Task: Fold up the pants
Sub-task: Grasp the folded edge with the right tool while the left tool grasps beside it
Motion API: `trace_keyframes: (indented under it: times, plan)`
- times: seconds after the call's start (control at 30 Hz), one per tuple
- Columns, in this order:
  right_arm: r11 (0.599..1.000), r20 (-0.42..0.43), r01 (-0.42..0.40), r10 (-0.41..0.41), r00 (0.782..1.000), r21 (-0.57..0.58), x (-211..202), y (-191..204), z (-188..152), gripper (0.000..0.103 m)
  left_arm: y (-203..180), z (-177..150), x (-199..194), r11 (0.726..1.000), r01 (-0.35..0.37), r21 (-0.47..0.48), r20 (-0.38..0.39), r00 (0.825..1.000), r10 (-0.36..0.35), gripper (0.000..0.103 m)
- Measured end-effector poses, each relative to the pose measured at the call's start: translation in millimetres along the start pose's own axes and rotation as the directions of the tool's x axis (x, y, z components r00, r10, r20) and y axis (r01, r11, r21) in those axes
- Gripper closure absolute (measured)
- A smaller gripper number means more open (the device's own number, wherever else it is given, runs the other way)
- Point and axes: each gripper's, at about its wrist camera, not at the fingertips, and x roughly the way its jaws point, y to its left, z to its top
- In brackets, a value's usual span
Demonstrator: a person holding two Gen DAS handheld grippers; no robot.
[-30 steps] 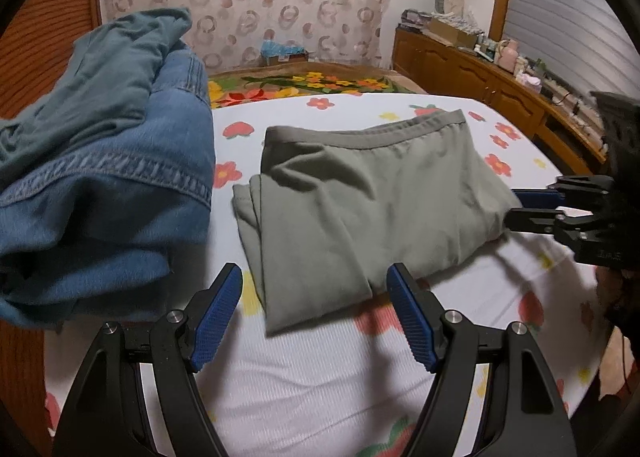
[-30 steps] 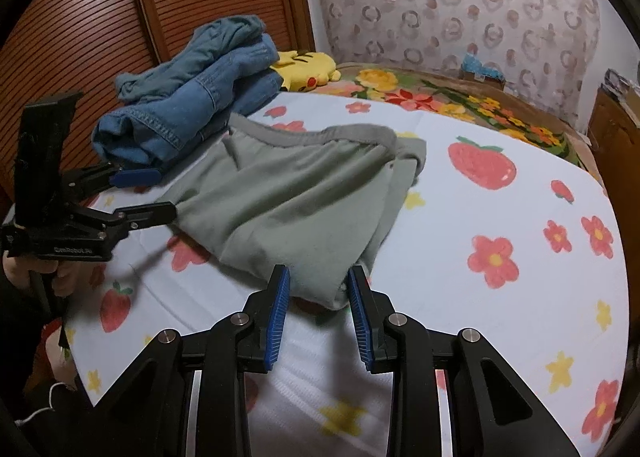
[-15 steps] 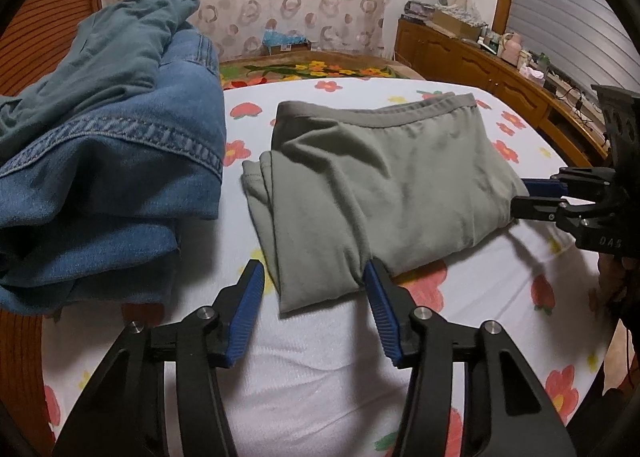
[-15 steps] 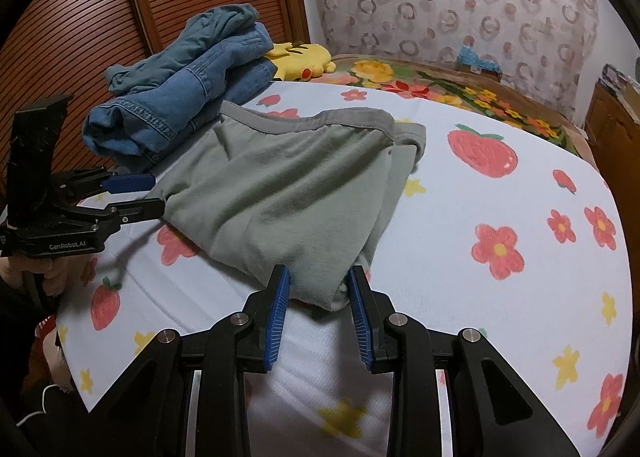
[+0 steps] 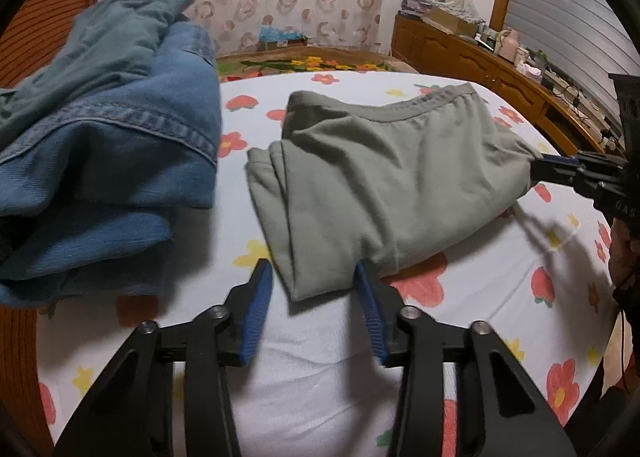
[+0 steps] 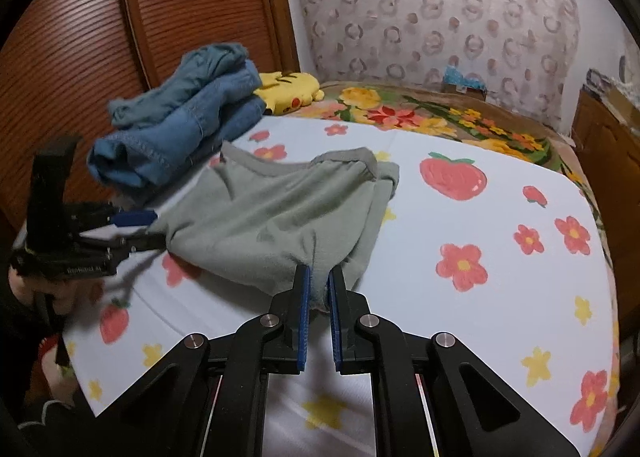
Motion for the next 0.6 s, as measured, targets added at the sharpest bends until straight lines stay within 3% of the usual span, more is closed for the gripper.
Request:
trace_keyframes:
  times: [0.03,0.1,0.17,0.6]
  plan:
    - [1.0,-0.001,0.003,-0.003,1.0,0.002,0.8,0.2,-0.9,0.094,0.2,1.1,0.2,1.0,0.009,-0.001,0.0,1.0,-0.009,0.067]
    - [1.0,0.002,0.005,-0.005,1.0,0.011,-0.6,-1.2,-2.8,0.095,1.0,2.2,-1.2,0.999,0.035,-0.01,0.003,0.999,-0.035,0.086]
    - [1.0,0.01,0.004,-0.004,1.0,0.013,-5.9,-0.6,-1.3,0.095,-2.1,4.5,-4.8,0.999,0.042,-0.015,0.022,0.999,-0.041,0.095]
    - [0.999,0.064,0.029,-0.03,0.998,0.023,-74.7,13.7,-44.5,0.096,-26.3,-15.2,-59.2,0.998,0.053,0.017,0.106,0.993,-0.054,0.096]
